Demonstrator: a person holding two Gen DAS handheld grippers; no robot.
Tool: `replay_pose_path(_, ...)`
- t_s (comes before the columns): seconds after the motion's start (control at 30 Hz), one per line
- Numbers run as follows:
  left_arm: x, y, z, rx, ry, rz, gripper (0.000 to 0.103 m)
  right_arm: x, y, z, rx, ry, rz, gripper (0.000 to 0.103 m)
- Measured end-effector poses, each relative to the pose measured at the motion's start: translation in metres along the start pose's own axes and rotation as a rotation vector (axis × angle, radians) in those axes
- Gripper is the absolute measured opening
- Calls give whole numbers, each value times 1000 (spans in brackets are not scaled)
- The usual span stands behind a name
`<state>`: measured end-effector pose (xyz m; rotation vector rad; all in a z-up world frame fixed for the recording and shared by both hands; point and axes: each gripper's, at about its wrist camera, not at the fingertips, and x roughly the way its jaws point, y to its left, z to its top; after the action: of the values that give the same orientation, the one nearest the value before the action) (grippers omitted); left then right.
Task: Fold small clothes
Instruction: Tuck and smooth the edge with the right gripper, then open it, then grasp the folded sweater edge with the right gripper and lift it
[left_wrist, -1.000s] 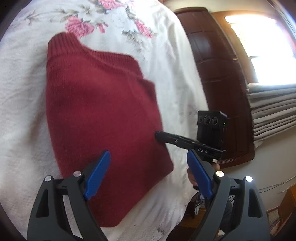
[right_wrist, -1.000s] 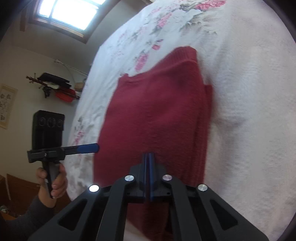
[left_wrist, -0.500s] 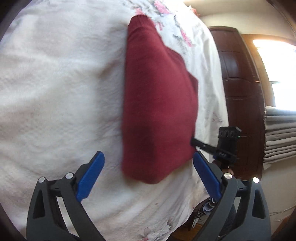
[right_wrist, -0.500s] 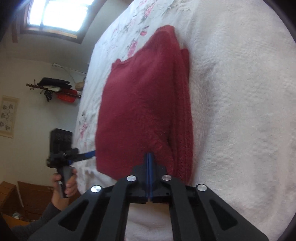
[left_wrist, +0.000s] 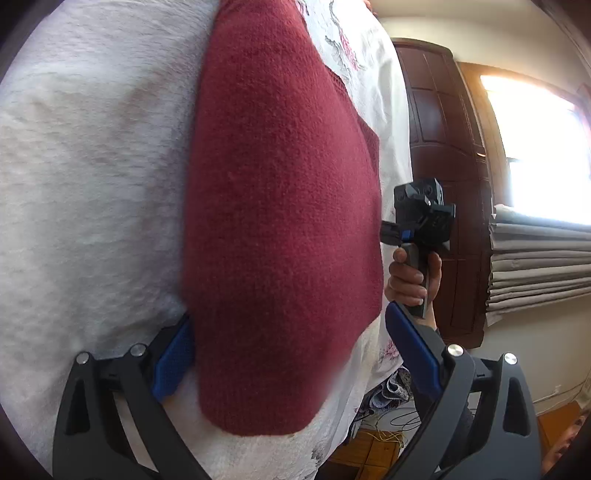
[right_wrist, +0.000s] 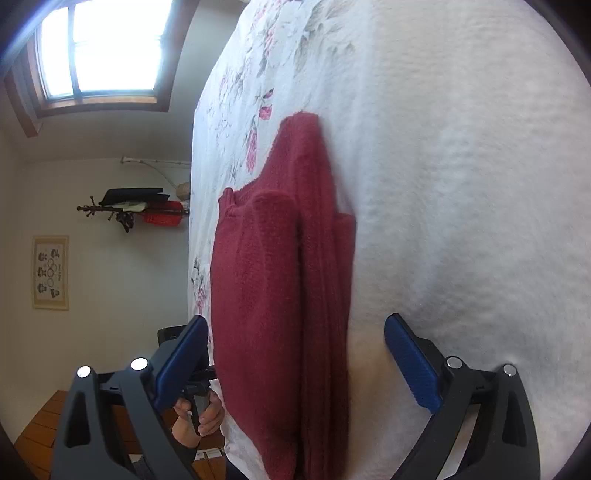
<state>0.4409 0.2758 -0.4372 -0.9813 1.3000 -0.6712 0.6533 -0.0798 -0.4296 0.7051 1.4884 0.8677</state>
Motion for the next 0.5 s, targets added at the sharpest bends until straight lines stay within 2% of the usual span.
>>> replay_pose_path(0.2,14,-4,0,7,22,-8,98,32,19,28,-51,61,-85,100)
replay_pose_path(0.33,9,-1,-5,7,17,-12,97,44,26,32,-73,73,-32,97)
replay_pose_path(0.43,11,-2,-4,-14,8,-23,97,54,28,32,-99,87,-24,97)
replay_pose_path(0.5,14,-2,-2,-29,7,-16,97,56,24,35,-78,78,-2,97)
